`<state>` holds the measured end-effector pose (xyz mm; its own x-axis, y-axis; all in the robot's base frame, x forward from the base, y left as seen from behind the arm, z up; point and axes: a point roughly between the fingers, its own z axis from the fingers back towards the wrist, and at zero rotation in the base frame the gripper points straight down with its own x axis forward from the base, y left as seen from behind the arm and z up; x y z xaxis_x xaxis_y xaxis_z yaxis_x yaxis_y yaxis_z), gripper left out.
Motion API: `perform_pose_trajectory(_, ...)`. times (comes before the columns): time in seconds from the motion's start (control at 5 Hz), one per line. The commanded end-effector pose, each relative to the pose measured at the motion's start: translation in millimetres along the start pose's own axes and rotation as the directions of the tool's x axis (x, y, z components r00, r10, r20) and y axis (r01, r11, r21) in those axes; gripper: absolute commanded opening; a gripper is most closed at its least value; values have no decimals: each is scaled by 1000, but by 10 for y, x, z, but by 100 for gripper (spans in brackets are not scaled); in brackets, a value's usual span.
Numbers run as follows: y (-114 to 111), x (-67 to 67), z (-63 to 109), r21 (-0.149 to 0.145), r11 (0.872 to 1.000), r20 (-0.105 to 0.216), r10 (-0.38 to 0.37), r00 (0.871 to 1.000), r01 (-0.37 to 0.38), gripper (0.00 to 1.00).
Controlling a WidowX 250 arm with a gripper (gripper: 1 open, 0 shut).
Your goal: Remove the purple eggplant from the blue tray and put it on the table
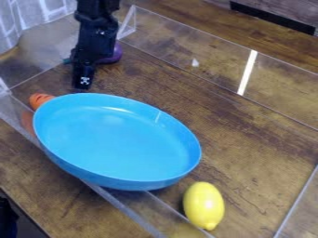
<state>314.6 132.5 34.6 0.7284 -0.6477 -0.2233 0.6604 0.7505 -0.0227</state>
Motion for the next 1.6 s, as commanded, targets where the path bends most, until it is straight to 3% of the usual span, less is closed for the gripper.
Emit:
perform_pose_trajectory(0.0, 8, -8, 227, 44, 999, 49, 24, 998, -26, 0)
perform_pose_trajectory(0.2, -58, -28, 314, 47, 998, 71, 35, 997, -38, 100)
perform_pose_trajectory(0.6, -108, 26, 527, 89, 996, 126, -43, 991, 31, 100)
perform_pose_trajectory(0.8, -122, -12, 570, 95, 993, 159, -80, 984, 65, 100)
perform_pose_trajectory(1.2, -25, -46, 469, 91, 994, 201, -75, 977, 58, 100)
perform_pose_trajectory(1.4, 83, -100, 450, 78, 997, 226, -28, 974, 10, 100)
